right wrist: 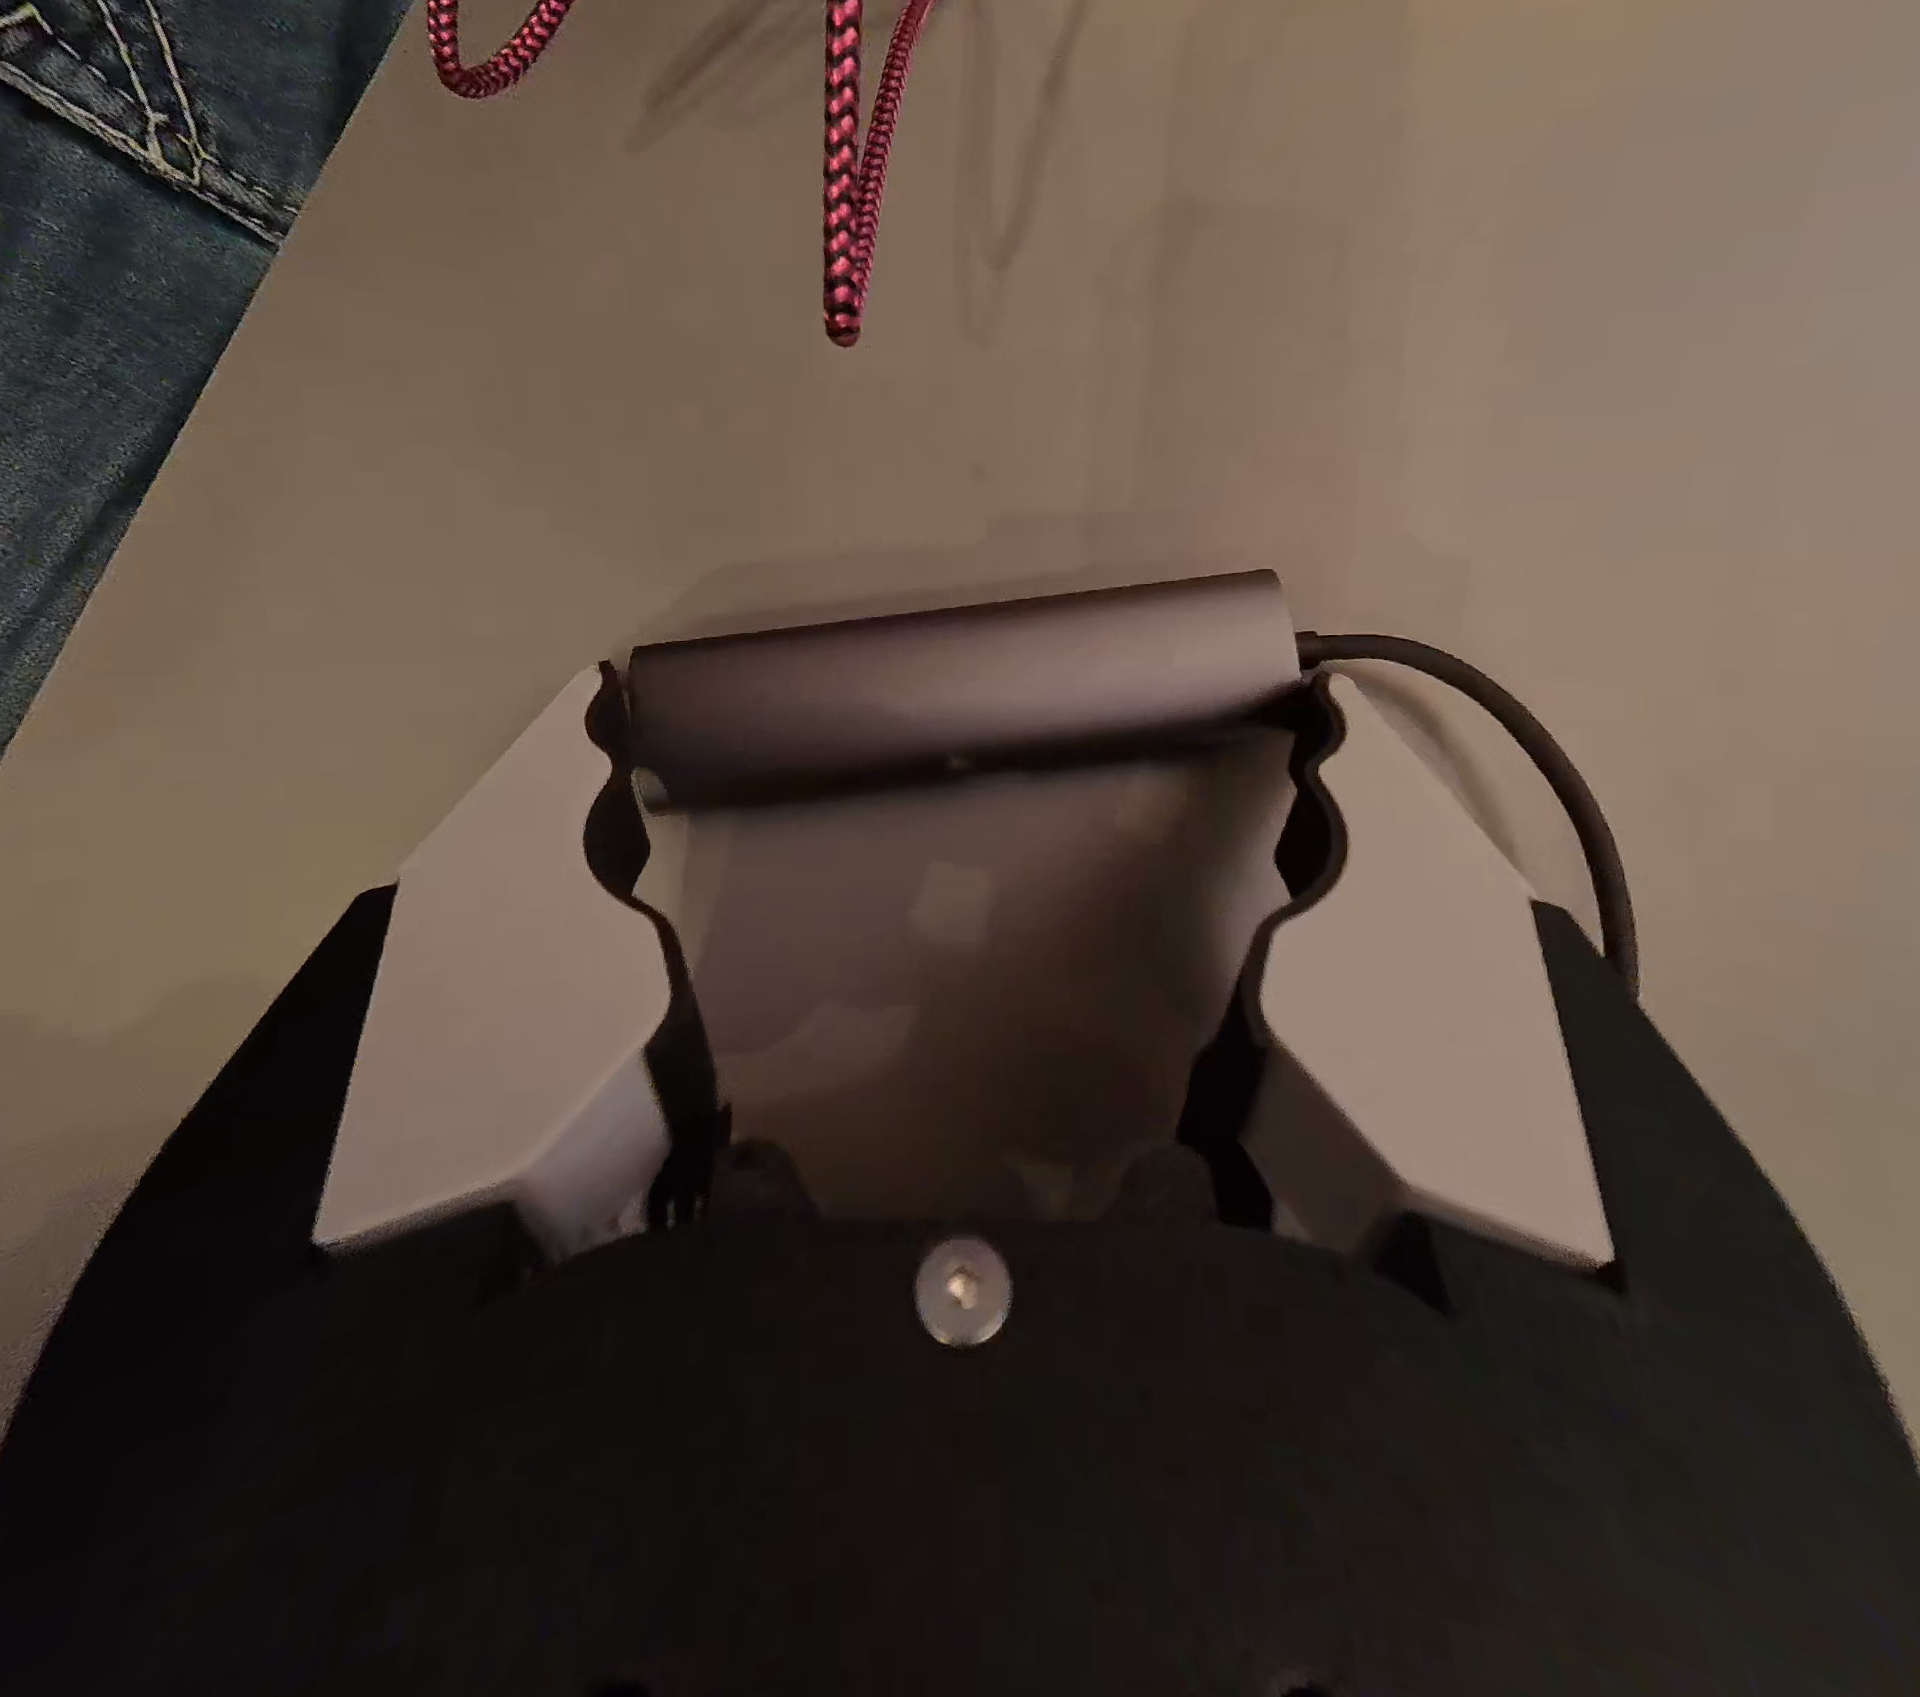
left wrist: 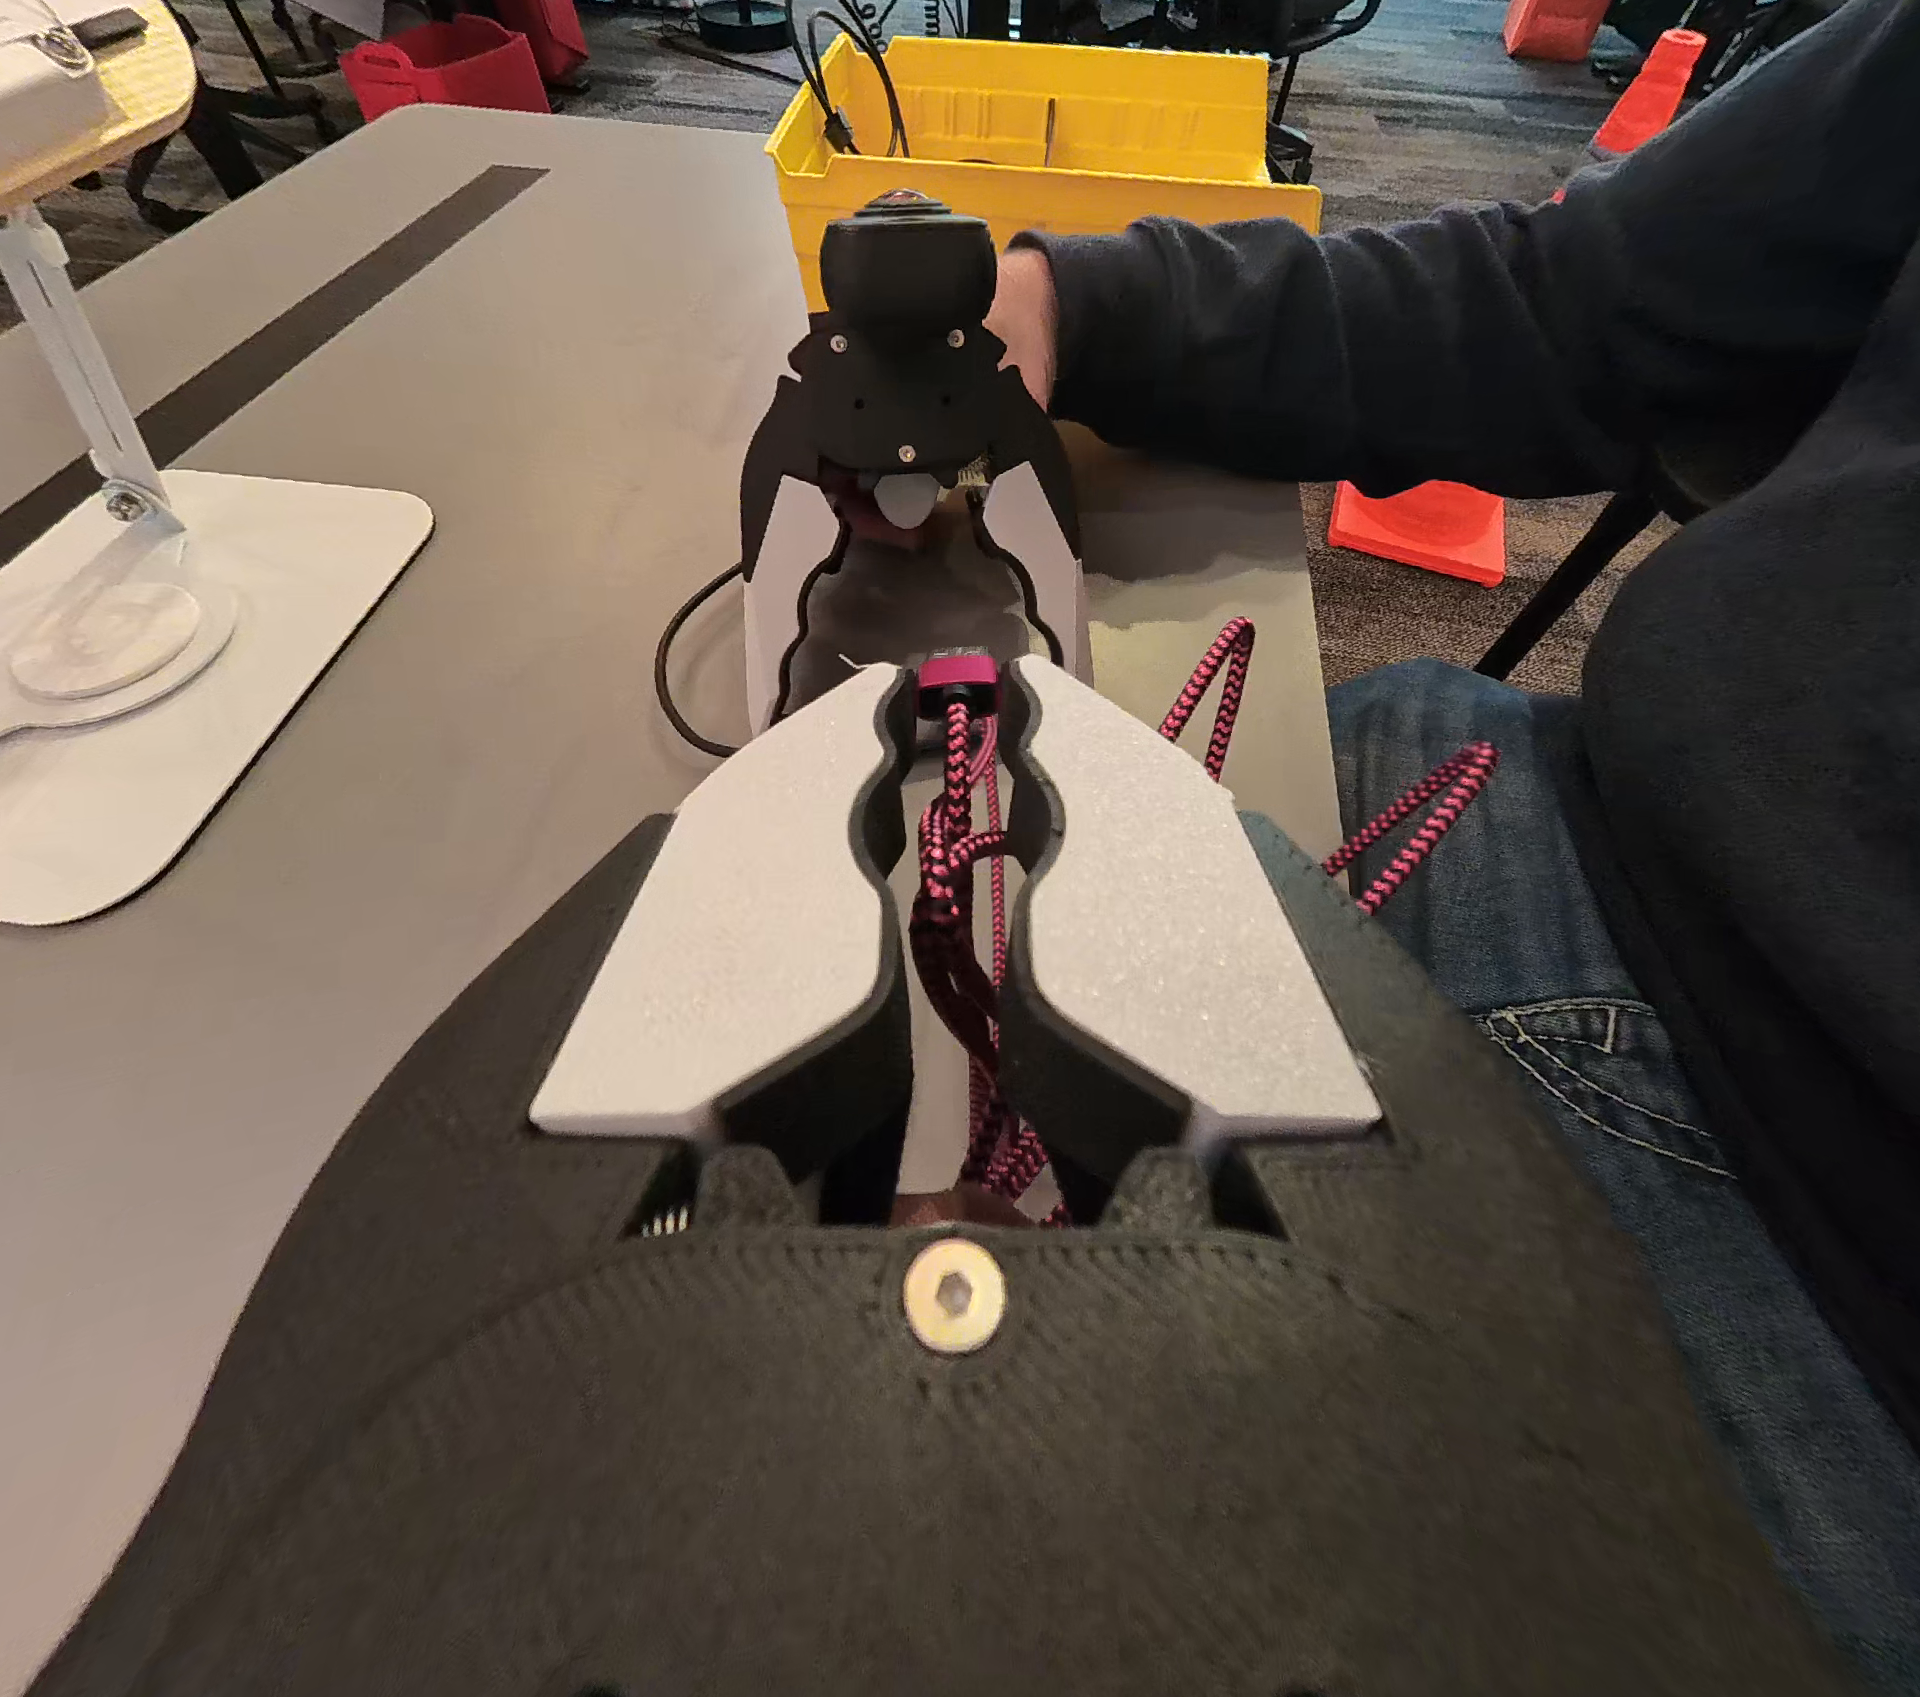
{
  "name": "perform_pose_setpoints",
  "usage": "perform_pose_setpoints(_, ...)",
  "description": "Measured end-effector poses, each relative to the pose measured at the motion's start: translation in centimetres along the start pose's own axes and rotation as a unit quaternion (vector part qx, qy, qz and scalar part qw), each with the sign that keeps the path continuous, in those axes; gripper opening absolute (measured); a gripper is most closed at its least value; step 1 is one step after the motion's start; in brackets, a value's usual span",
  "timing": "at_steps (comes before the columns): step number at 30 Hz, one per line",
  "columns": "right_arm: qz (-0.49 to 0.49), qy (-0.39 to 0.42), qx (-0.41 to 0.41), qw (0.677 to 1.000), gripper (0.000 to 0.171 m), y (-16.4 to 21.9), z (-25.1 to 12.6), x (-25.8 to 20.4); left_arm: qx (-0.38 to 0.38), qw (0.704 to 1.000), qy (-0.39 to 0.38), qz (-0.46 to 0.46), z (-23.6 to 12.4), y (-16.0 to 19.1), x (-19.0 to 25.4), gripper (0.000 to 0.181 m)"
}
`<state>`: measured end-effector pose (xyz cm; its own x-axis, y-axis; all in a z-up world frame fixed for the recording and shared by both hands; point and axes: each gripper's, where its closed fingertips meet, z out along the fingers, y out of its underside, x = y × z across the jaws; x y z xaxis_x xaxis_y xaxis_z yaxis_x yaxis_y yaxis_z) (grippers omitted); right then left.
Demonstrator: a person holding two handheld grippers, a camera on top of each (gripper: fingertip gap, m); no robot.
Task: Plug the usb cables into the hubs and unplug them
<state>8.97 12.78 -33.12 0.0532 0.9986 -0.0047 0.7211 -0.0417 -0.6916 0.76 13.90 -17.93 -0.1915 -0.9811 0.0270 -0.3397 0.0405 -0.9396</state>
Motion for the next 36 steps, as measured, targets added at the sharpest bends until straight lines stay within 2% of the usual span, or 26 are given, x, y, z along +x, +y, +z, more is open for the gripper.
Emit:
perform_pose_setpoints(11, 0.036, 0.018, 0.050, 0.998, 0.122, -1.0, -0.8, 0.6, 0.013, 1.000, 0.001, -0.013, 1.3, 0.0, -0.2, 0.014)
perform_pose_setpoints(25, 0.085, 0.018, 0.282, 0.956, 0.123, -6.9, -6.7, 1.4, 0.012, 1.000, -0.016, -0.022, 3.2, -0.3, -1.0, 0.014)
perform_pose_setpoints(36, 0.128, 0.008, 0.329, 0.936, 0.122, -9.1, -7.4, 1.7, 0.007, 0.999, -0.039, -0.033, 4.9, -0.3, -1.8, 0.015)
